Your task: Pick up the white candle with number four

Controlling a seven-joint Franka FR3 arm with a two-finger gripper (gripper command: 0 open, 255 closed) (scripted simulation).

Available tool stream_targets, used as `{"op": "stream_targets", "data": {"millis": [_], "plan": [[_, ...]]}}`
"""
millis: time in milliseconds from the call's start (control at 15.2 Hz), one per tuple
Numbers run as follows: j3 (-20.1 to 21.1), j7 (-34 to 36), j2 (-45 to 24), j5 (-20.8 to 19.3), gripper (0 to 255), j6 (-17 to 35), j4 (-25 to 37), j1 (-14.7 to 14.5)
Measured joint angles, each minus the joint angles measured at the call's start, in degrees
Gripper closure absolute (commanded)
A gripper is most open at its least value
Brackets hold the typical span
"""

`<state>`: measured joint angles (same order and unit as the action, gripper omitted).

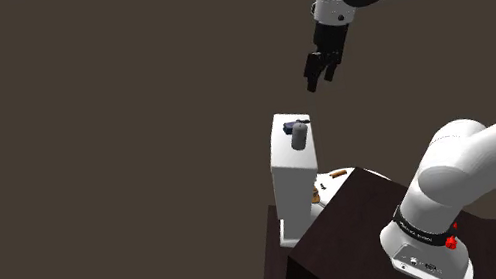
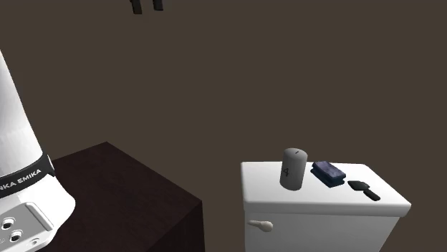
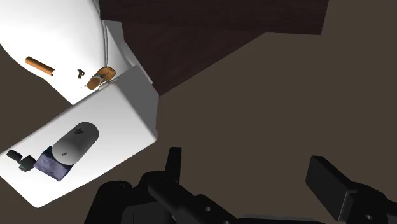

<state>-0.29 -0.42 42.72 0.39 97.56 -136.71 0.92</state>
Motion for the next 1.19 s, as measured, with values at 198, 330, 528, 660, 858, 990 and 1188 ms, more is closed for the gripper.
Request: {"op": "stream_targets", "data": {"millis": [198,330,528,660,858,990,1188], "plan": [[-0.6,-0.5,-0.8,-0.5,0,2.2,-1.4,0.4],[-1.8,-1.7,-2.3,-1.5,0,5.5,-3.0,1.1],[-3.4,-3.1,-5.2,-2.7,0,10.6,-4.8,2.1],[-4.5,-4.1,-8.5,-3.4,0,14.5,-5.2,2.7],[-6.1,-5.3,-12.5,-4.5,0,20.7,-7.0,3.6],[-7.7,-6.7,-16.0,-5.1,0,24.2,-6.8,4.4],[-9.5,-8.3,-20.8,-5.6,0,29.7,-7.0,5.2]]}}
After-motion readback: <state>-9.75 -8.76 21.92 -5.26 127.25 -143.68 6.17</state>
